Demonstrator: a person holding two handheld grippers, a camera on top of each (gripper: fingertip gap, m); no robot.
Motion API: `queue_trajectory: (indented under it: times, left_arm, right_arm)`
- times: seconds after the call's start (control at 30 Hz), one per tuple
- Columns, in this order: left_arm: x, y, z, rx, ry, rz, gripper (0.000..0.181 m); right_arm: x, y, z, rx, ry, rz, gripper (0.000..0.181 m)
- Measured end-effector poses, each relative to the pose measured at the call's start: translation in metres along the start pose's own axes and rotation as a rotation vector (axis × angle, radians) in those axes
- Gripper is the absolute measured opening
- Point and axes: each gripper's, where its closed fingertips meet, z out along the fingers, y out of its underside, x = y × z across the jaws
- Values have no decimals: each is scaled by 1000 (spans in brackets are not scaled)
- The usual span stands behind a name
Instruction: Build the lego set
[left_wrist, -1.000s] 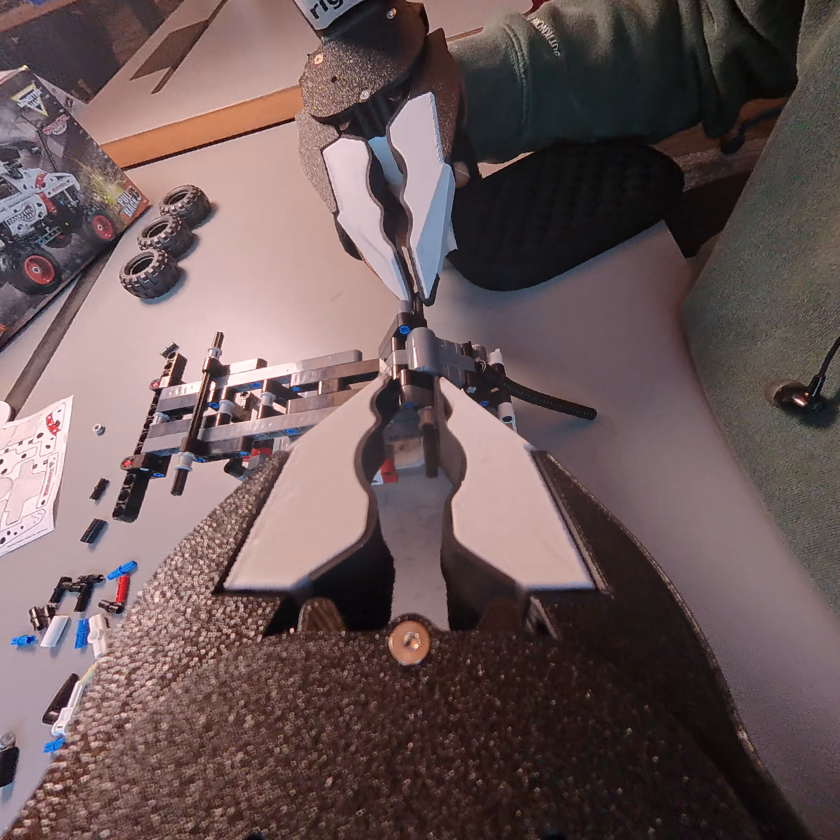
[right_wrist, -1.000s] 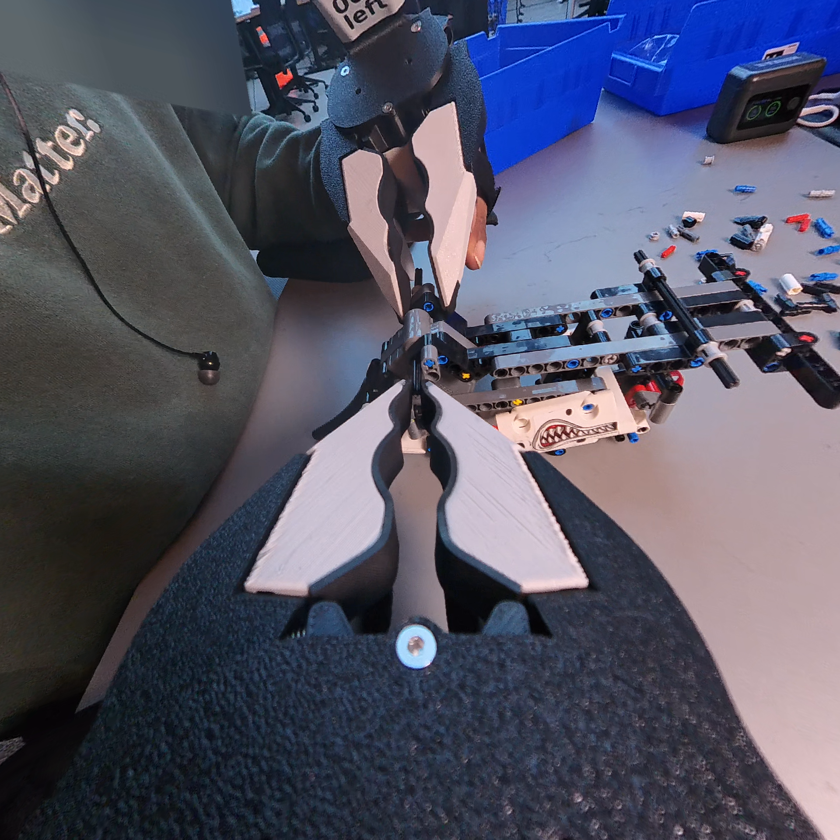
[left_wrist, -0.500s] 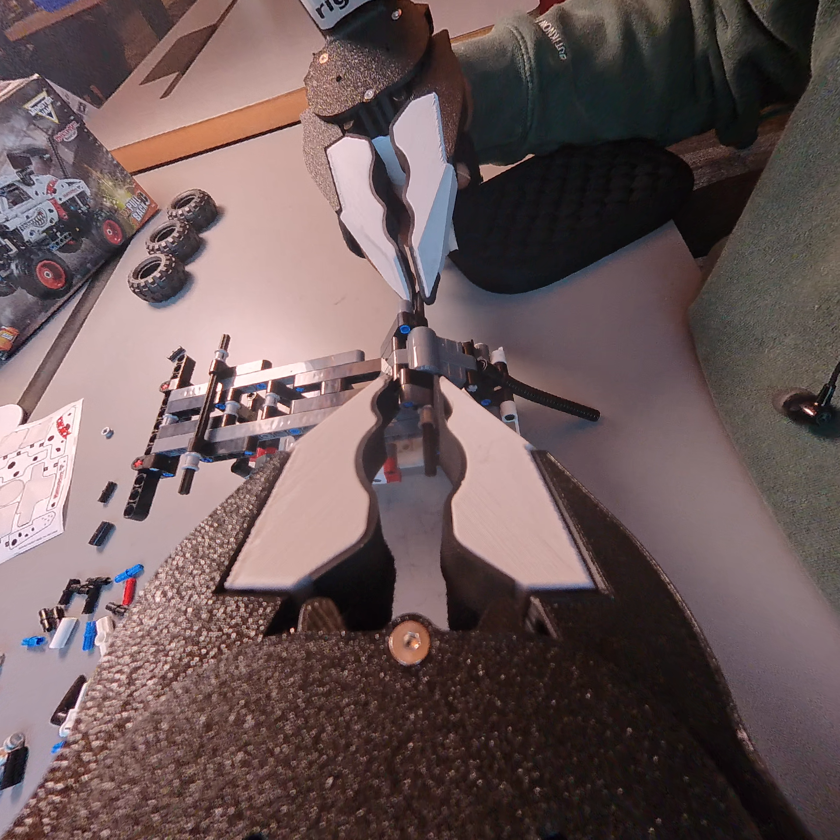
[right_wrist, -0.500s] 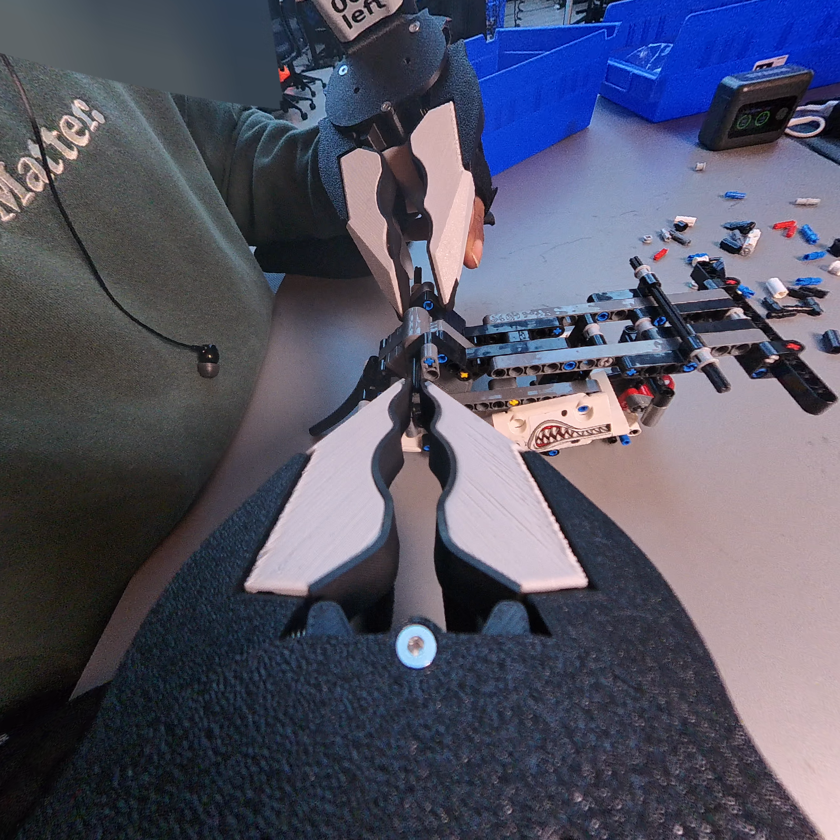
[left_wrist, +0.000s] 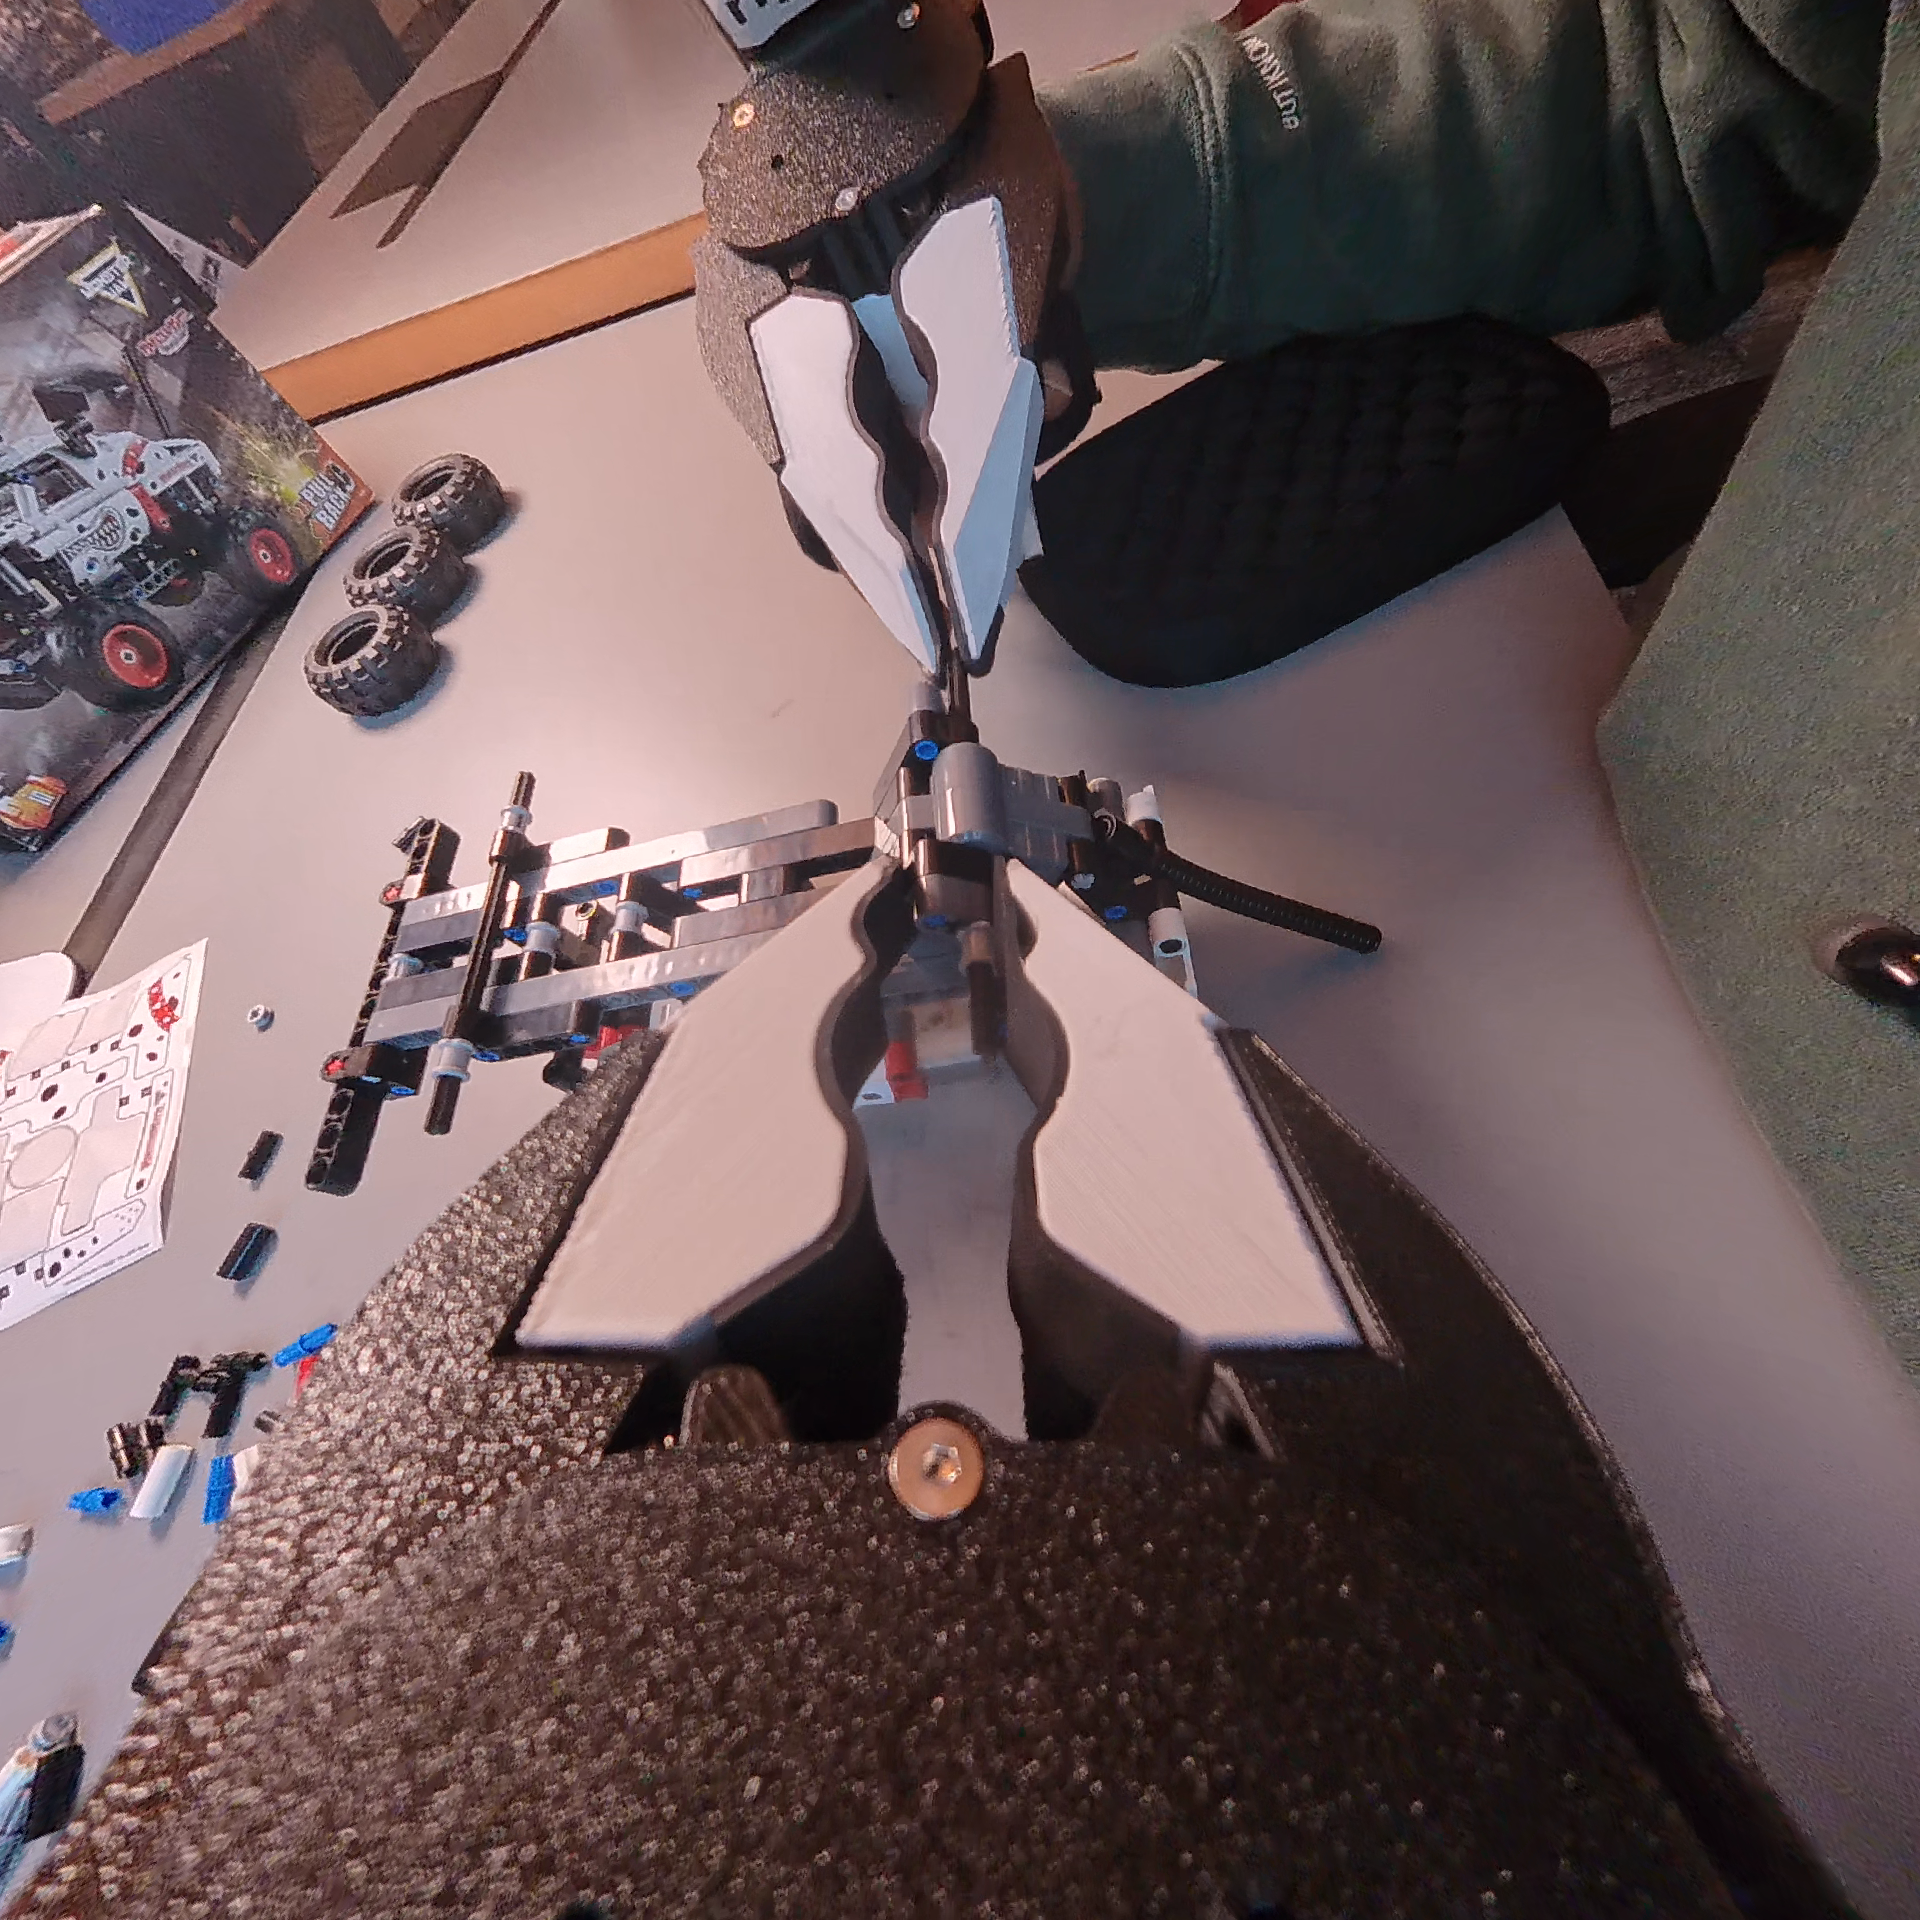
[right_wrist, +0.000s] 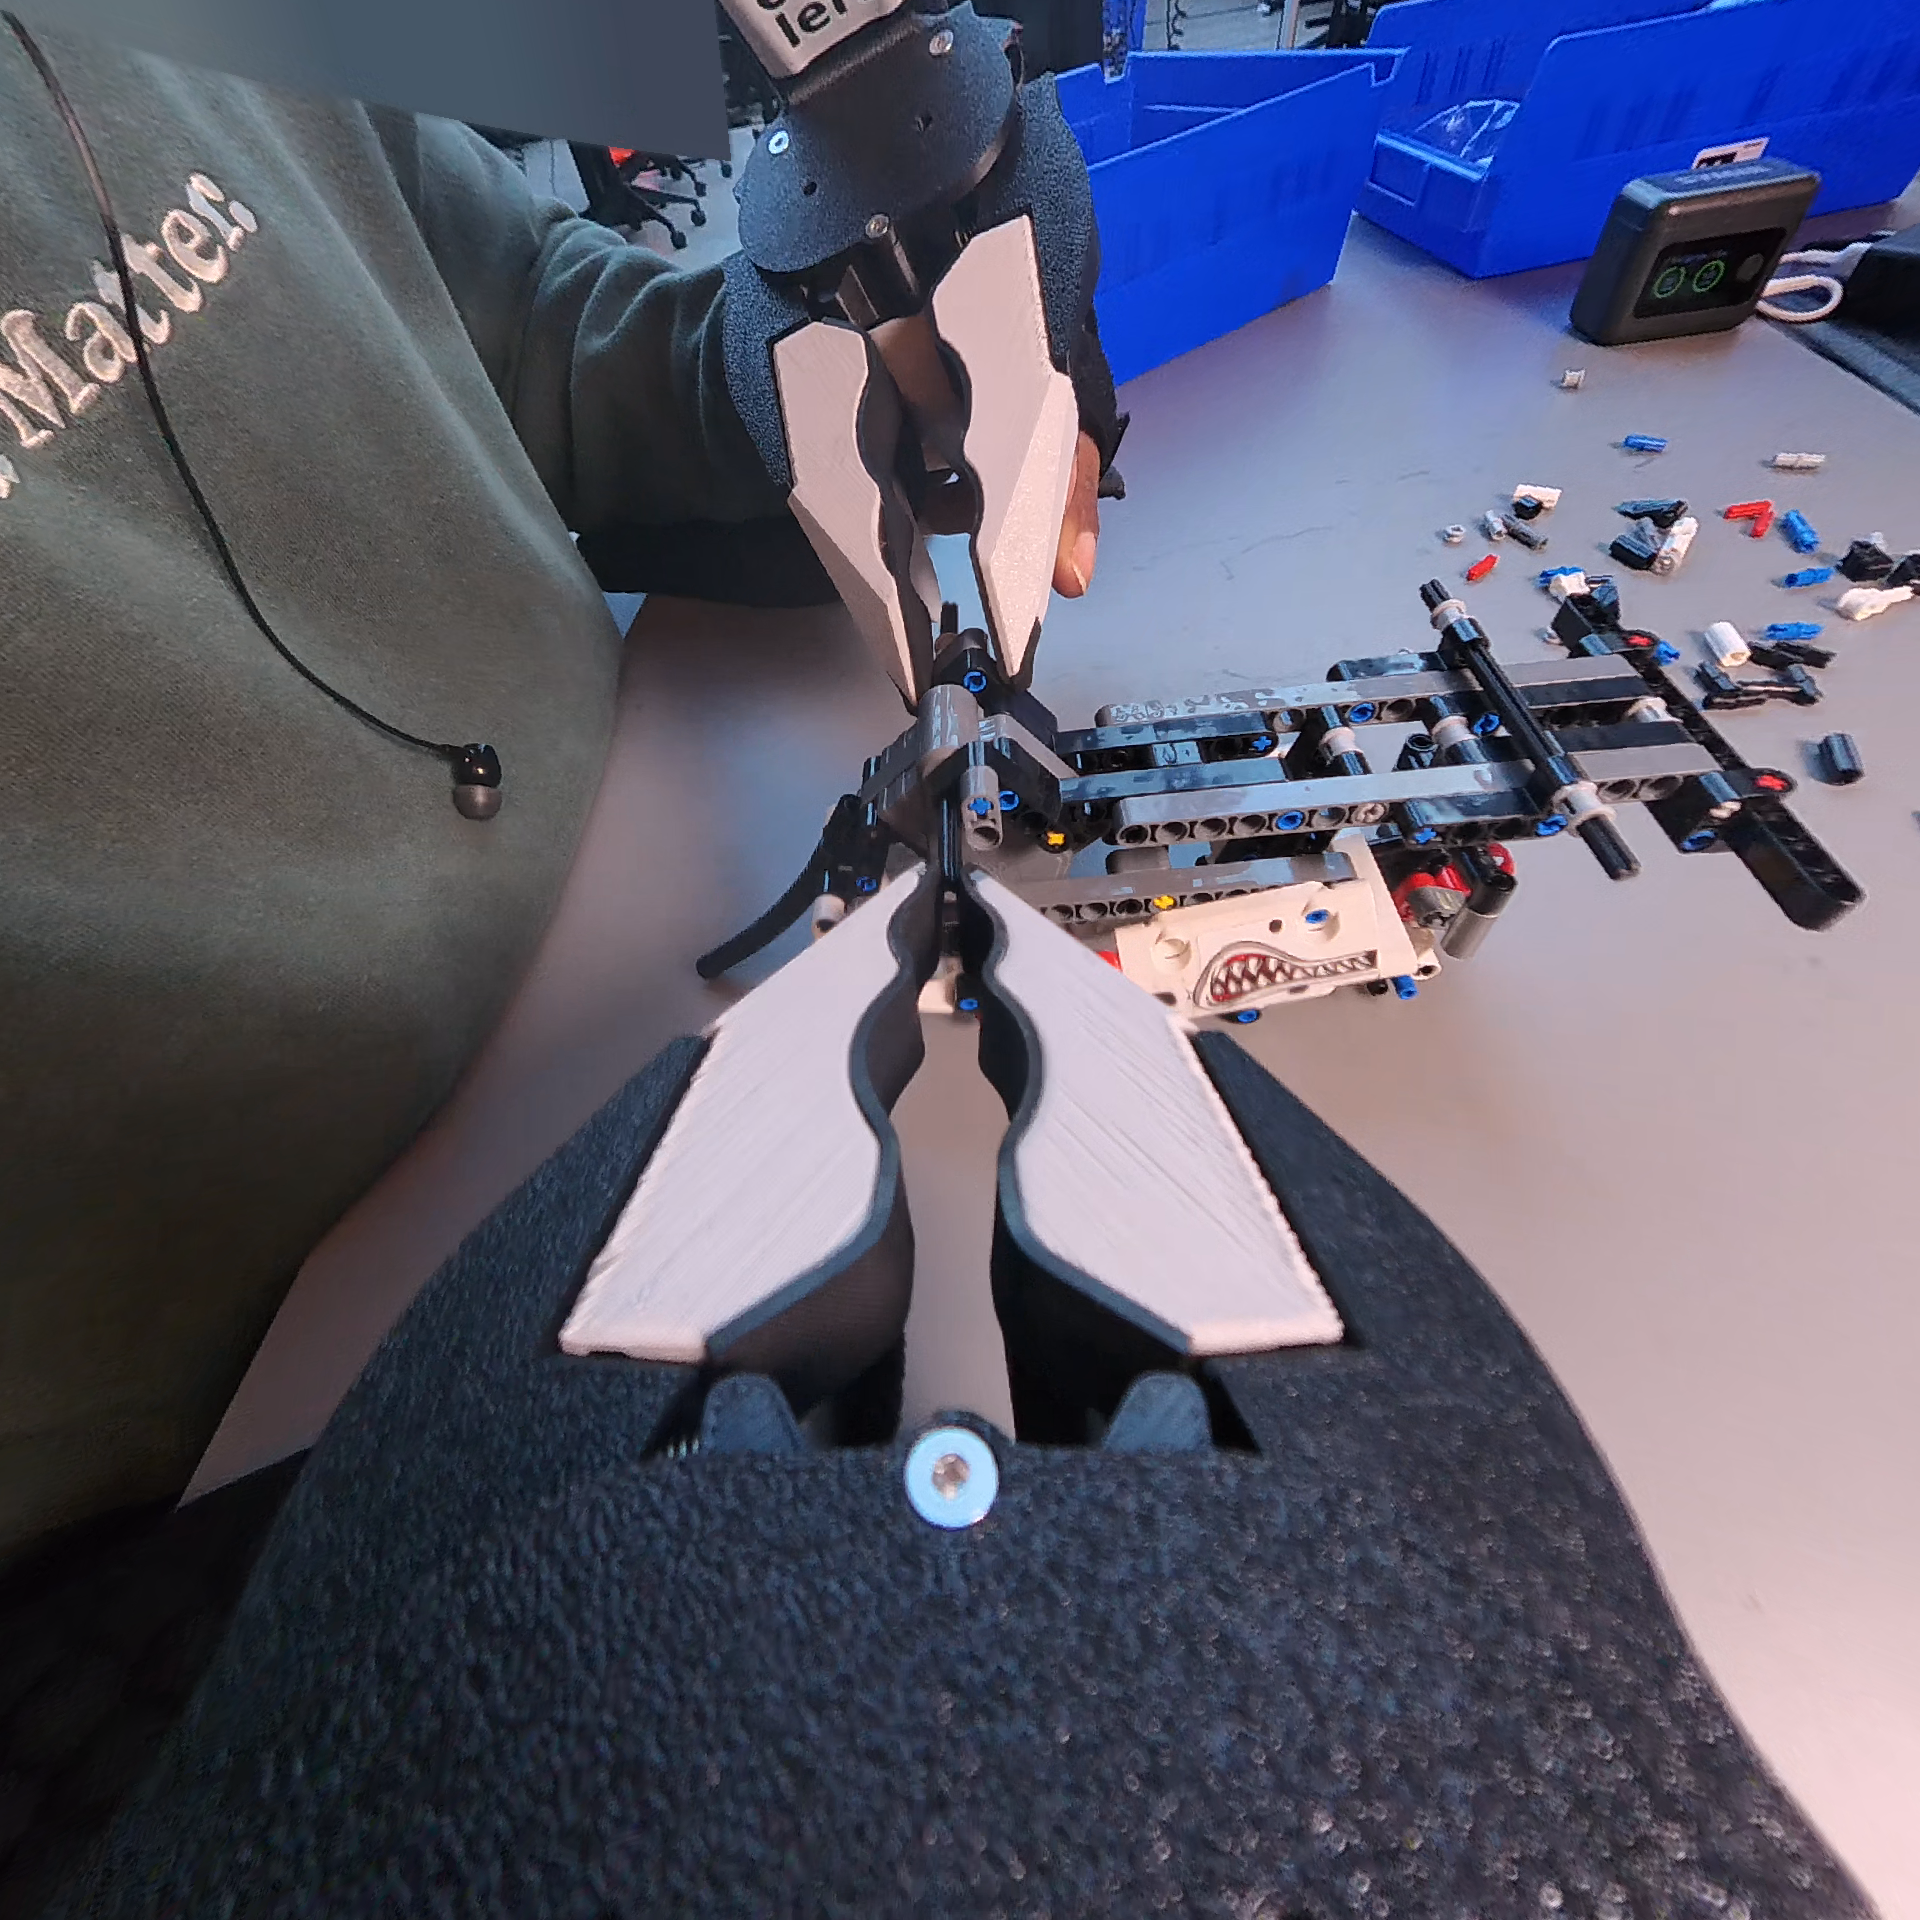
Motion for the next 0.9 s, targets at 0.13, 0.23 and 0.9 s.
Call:
queue_trajectory:
  times: [0.13,0.23,0.9]
  left_arm:
    - [0,0,0,0,4,-5,16]
    - [1,0,0,4,6,-5,16]
    - [1,-1,2,13,2,-5,16]
  right_arm:
    - [-1,1,-3,-6,2,-5,2]
    - [-2,0,-1,-4,-2,-2,2]
    - [-2,-2,4,0,15,-12,2]
